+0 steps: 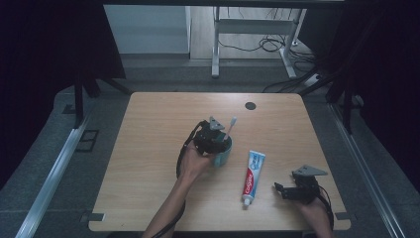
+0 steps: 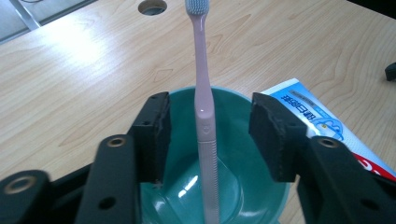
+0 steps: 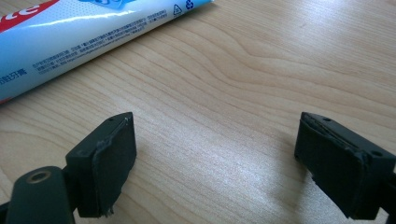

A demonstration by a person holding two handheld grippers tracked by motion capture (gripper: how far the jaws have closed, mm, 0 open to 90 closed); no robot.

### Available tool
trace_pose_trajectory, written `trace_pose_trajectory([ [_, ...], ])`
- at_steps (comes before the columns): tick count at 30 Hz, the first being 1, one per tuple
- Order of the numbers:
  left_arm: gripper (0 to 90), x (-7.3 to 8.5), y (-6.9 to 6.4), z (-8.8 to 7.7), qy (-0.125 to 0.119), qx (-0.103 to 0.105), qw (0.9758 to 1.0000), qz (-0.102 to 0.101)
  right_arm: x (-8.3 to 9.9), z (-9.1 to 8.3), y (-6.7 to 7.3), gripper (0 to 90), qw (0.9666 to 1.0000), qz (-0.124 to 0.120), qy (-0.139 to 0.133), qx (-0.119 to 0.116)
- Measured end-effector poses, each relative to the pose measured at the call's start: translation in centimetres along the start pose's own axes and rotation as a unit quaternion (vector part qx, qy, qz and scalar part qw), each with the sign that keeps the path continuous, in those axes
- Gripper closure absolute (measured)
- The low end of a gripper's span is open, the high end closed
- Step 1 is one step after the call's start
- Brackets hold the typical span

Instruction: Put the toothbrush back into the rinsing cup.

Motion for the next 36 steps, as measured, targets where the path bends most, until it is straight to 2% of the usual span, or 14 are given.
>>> trace_pose_trajectory([
  [7, 31.4, -0.5, 0.1, -0.8, 0.002, -0.003, 0.9999, 0.010, 0.0, 0.0, 0.0, 12.2, 1.0000, 0.000, 0.001, 0.000],
  [12, 21.4, -0.6, 0.3, -1.4, 0.005, -0.001, 1.0000, 0.007, 0.0, 0.0, 0.0, 12.2, 1.0000, 0.000, 0.000, 0.000],
  [16, 15.6, -0.4, 0.5, -2.0, 0.005, 0.004, 1.0000, -0.003, 0.0, 0.0, 0.0, 12.2, 1.0000, 0.000, 0.001, 0.000],
  [19, 14.4, -0.3, 0.7, -2.5, 0.004, 0.009, 0.9999, -0.009, 0.0, 0.0, 0.0, 12.2, 1.0000, 0.000, 0.001, 0.000],
  [28, 8.5, 0.1, 1.6, -4.2, -0.002, 0.008, 0.9999, -0.011, 0.0, 0.0, 0.0, 12.2, 1.0000, 0.000, 0.001, 0.000],
  [36, 2.1, 0.5, 2.1, -5.6, -0.013, 0.001, 0.9999, -0.011, 0.0, 0.0, 0.0, 12.2, 1.0000, 0.000, 0.001, 0.000],
])
Point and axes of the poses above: each handheld gripper's, and its own axes: z roughly forward along the jaws, x roughly out of its underside, y roughly to its left, the point moved 9 cm from there along z, roughly forward along the jaws, and after that the axes turned 3 degrees about z, right-handed, at the moved point
